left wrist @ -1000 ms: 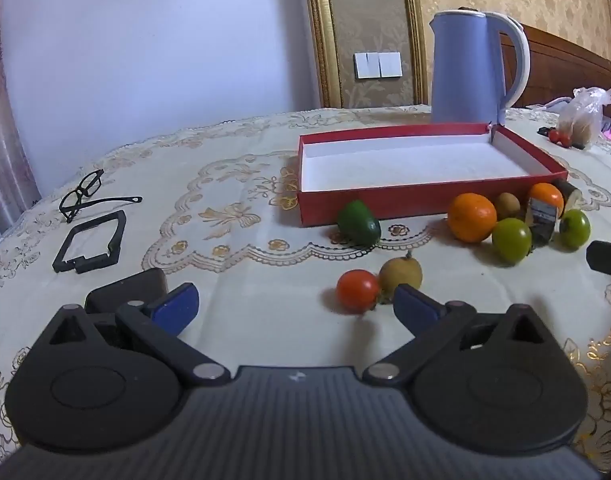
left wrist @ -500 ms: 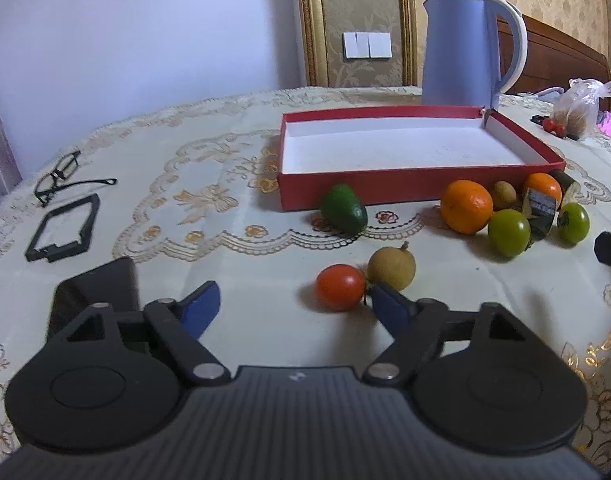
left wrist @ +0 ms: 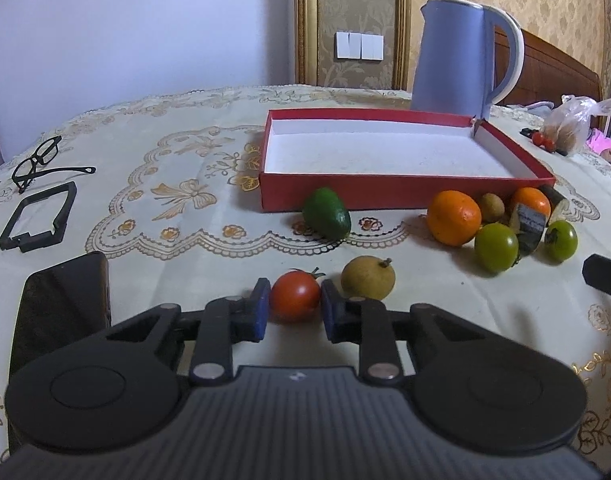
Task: Organize fruits
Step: 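Close the left gripper on the red cherry tomato while the right gripper approaches the green tomato, then close the right gripper on the green tomato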
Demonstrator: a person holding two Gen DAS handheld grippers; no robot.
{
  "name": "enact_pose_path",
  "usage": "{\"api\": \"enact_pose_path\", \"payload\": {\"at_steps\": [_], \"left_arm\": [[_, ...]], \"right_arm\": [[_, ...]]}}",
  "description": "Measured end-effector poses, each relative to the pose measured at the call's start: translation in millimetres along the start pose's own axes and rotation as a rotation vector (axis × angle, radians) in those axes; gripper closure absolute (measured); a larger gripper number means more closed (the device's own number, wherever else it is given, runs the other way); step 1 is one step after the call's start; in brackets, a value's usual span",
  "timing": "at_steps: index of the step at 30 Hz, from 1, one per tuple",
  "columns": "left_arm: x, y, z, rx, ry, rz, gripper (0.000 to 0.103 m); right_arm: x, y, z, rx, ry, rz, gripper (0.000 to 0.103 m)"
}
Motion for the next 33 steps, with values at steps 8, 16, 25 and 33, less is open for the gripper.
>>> {"api": "enact_pose_path", "payload": {"at_steps": [8, 16, 25, 33], "left_arm": [[-9.2, -3.6, -6.0, -0.031, 0.063, -0.045, 0.079], [-9.4, -4.8, -10.0, -0.064, 0.107, -0.093, 0.079], [-11.3, -6.0, -9.9, -0.068, 0.118, -0.083, 0.079], [-10.1, -5.8, -8.8, -0.071, 0.109, -0.076, 0.079]], "right_arm": [[5.0, 6.0, -4.7, -0.037, 0.011, -0.006, 0.0], [26.1, 20.3, -14.5, -0.094, -0.037, 0.009, 0.014], [52.5, 9.0, -6.5, -0.162, -0.128, -0.055, 0.028], [66.5, 2.5, -4.4, -0.151, -0.183, -0.128, 0.067]]}}
Point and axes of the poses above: each gripper's, at about its wrist camera, not at the fingertips, and x roughly the way its jaws point, y to its right, z to its underside, the point moved 7 cm from there along x, roughly the way its jaws point, and after that the axes turned 5 degrees about x, right-handed, at the moved point
